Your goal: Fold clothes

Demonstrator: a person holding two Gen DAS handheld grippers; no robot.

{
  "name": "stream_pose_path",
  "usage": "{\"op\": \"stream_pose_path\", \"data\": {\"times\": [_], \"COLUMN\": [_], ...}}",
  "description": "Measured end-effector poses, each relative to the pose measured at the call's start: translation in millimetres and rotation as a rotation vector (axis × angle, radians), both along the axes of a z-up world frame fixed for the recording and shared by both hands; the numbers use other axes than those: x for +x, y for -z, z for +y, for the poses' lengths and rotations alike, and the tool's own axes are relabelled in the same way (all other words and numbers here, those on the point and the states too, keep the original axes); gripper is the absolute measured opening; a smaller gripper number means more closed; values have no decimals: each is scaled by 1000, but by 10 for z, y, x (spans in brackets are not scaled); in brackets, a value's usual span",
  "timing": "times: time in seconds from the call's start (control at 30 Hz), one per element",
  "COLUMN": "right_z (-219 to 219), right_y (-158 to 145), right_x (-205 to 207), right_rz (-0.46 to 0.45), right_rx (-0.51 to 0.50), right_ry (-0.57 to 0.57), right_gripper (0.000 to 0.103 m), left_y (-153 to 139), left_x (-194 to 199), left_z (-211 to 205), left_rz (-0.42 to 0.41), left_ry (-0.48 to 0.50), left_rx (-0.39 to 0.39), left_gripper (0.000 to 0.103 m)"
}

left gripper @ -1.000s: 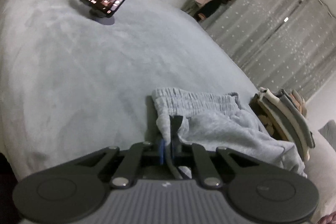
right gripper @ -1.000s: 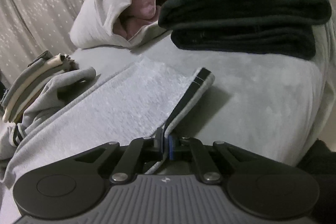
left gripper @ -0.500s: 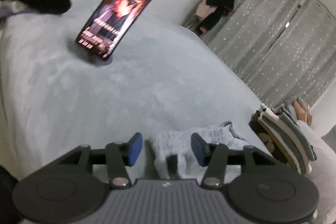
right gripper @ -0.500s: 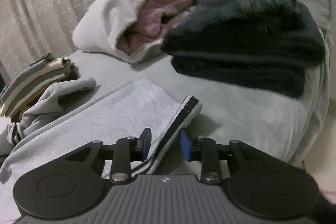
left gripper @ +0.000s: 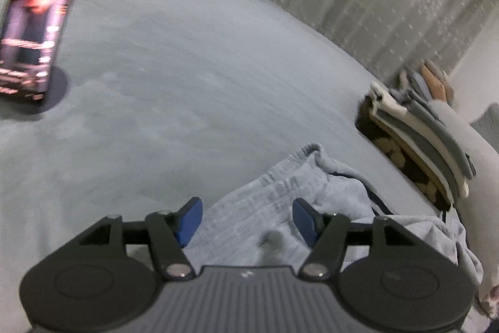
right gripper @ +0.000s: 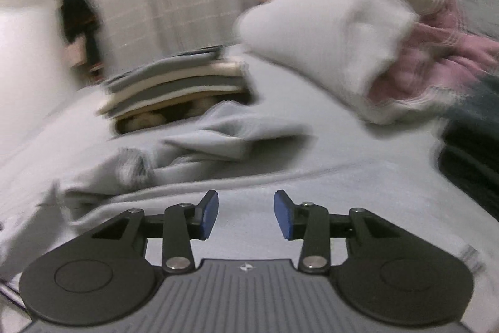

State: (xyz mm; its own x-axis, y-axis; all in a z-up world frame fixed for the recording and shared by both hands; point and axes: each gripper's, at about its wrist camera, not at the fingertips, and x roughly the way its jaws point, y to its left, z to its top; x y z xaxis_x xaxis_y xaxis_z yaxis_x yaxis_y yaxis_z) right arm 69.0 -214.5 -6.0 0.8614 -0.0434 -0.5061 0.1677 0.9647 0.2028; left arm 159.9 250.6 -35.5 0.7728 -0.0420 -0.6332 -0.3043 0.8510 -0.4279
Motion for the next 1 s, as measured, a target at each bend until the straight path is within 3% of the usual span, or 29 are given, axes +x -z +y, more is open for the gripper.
{"op": "stream_pose_path", "data": {"times": [0.2,0.47,0.77,1.0], "right_z": [469,1101,1811,2111], "right_y": [-70,-157,-205,-27], "right_x": [603,1344,2057,2652], "right_rz": [27,62,119,277], "right_rx": [5,-62,-269,-333], "right_ry": [-189,-417,-716,-870], "right_gripper": [43,45,46,46], "left_y": [50,16,152,220], "left_x": [293,756,986,1060], "left_z": [15,-191,-64,1], "left_rz": [29,54,16,7], "left_ry": [58,231,292,335], "left_rx": [7,89,11,-45], "left_gripper": [67,68,68,64]}}
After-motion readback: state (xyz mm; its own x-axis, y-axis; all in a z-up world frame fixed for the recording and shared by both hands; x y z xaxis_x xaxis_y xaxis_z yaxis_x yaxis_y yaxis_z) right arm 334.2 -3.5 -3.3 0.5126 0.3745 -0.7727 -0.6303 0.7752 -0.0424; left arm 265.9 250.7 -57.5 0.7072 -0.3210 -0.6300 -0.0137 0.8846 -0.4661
